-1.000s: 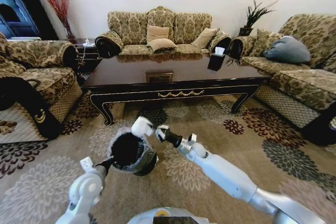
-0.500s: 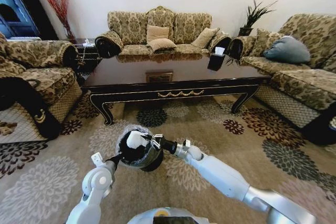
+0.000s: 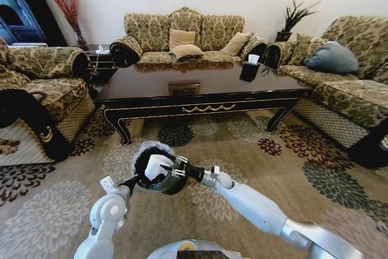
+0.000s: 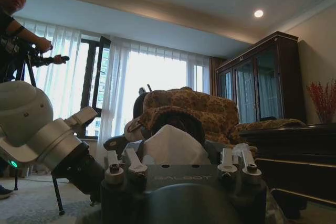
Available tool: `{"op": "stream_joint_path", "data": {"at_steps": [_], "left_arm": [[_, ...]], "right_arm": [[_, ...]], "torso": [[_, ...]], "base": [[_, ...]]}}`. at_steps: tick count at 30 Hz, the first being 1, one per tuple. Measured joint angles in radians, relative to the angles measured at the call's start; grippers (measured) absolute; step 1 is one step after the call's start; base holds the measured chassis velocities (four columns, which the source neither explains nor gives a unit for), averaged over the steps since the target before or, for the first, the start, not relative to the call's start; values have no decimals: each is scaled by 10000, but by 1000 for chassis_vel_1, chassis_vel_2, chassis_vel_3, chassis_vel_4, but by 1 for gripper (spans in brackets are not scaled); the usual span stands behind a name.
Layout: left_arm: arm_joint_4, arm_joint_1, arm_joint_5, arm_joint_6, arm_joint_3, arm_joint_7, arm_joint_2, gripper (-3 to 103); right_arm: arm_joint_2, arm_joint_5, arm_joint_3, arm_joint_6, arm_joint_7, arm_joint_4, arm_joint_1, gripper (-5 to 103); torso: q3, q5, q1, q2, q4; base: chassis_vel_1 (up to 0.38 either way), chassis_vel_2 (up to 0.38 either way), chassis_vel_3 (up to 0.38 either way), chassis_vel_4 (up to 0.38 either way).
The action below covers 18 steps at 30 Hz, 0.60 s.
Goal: Move to the front of the table and pick up the trash from the floor, then place it into the trash bin.
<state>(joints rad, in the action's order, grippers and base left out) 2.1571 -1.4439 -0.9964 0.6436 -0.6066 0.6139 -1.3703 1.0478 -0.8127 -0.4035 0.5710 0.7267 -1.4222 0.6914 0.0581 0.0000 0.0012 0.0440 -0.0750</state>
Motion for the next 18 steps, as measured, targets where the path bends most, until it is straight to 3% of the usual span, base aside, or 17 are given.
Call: {"op": "stream_joint_path", "data": {"at_steps": [5, 7, 10, 18], "left_arm": [[157, -109, 39, 27, 9, -7, -87, 2], [160, -129, 48, 28, 2, -6, -87, 2], [184, -170, 54, 31, -39, -8, -78, 2], [383, -256, -60, 35, -372, -33, 68, 2]], "right_arm": [[-102, 135, 241, -43, -81, 61, 141, 90], [-141, 149, 278, -49, -85, 51, 158, 90], [-245, 215, 397, -63, -141, 23, 221, 100], [-349, 485, 646, -101, -777, -12, 323, 100]], "torso": [[0, 1, 0, 0, 0], [-1, 1, 0, 0, 0], [-1, 1, 0, 0, -1], [0, -2, 0, 0, 0]], "base": [[0, 0, 0, 0], [0, 0, 0, 0], [0, 0, 0, 0], [0, 0, 0, 0]]}}
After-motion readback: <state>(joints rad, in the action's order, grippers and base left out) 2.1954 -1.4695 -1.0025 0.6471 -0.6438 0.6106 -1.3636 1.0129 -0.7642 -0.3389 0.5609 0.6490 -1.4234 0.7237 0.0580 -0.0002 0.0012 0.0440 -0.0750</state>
